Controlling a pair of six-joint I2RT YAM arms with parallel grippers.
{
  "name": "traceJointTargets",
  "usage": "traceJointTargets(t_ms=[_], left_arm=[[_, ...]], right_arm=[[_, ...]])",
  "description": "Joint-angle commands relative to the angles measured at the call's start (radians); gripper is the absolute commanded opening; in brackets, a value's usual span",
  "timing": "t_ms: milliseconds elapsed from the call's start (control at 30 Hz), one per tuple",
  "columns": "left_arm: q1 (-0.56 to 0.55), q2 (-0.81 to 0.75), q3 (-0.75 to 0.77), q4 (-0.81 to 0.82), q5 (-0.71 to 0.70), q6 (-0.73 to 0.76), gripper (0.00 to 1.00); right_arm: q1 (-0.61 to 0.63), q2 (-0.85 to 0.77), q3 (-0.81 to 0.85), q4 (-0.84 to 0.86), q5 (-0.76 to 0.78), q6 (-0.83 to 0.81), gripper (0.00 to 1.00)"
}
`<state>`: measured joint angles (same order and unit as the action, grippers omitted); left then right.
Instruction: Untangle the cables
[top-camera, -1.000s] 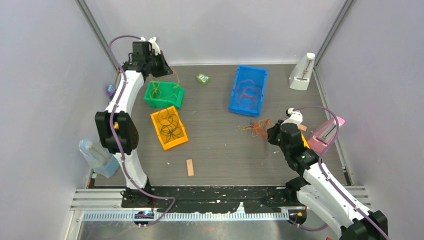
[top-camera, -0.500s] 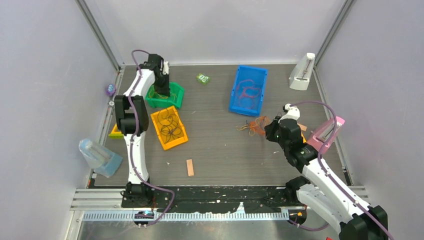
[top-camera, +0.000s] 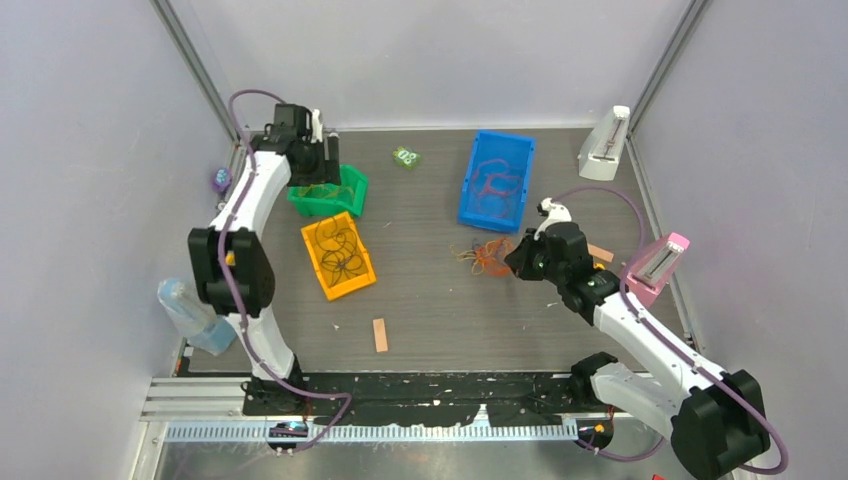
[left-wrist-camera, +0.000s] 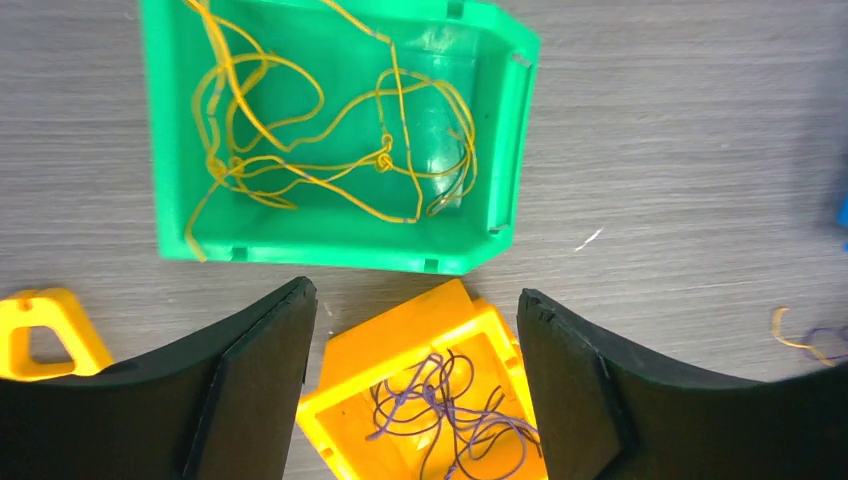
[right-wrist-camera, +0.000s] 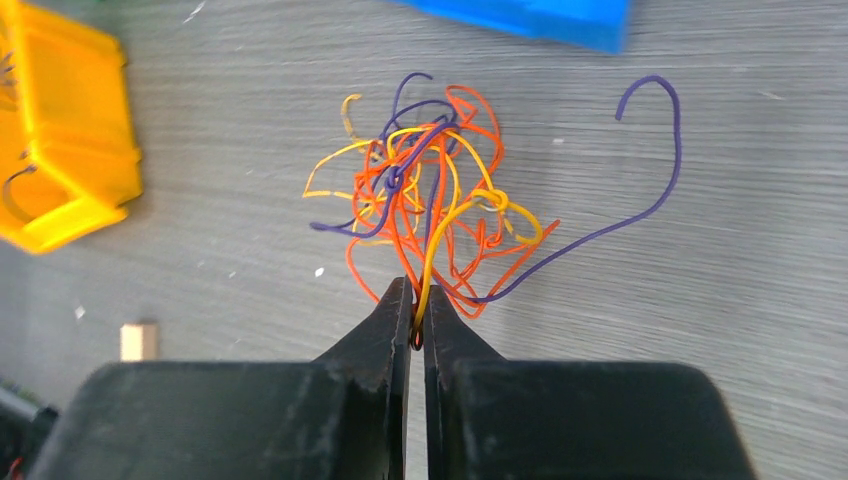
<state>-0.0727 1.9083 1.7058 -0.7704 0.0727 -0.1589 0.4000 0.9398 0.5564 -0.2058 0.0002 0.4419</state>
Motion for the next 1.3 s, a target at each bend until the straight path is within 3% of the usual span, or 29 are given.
traceJointTargets(t_ms=[0,67,133,267,433,500,567,633,700,933,1267], left_arm=[[-0.011,-0.172,-0.08,0.109,-0.046,-0.039,0.76],[-0.034,-0.255,-0.136,0.133,-0.055,-0.043,0.8],[-0.073,-0.326,-0.191,0.153,-0.094,-0.042,0.99],[-0.191,-0.499,-0.354,0.265,-0.176,-0.055,0.99],[-0.295,-0.757,-0.704,0.492,-0.053,-0.135,1.0],[-0.316,-0.859,-0.821,0.551,0.002,-0.157,0.99],[-0.349,-0.927,-0.912,0.591,0.043,-0.157,1.0],[-0.397,-0.984,-1.005,0.626,0.06,-0.154,0.98],[-0.454,-1.024,-1.065,0.667,0.068,-0.148,0.98],[-0.611,-0.98,-1.143,0.783,0.119,-0.152,0.96],[-0.668,-0.758,-1.122,0.842,0.303,-0.148,0.87]], right_arm=[[0.036,0.015,0.068,0.06,-0.181,-0.022,0.05],[0.058,0.019,0.081,0.05,-0.19,-0.022,0.05],[0.083,0.019,0.088,0.048,-0.205,-0.022,0.05],[0.132,0.033,0.088,0.052,-0.226,-0.022,0.05],[0.164,0.054,0.049,0.063,-0.22,-0.008,0.07],[0.167,0.062,0.031,0.061,-0.21,-0.002,0.19],[0.168,0.065,0.02,0.044,-0.193,-0.001,0.58],[0.169,0.054,0.016,0.017,-0.155,-0.004,0.75],[0.169,0.037,0.011,0.001,-0.126,-0.02,0.79],[0.167,0.033,0.041,-0.062,-0.068,-0.079,0.79],[0.168,0.016,0.031,-0.062,-0.14,-0.12,0.72]])
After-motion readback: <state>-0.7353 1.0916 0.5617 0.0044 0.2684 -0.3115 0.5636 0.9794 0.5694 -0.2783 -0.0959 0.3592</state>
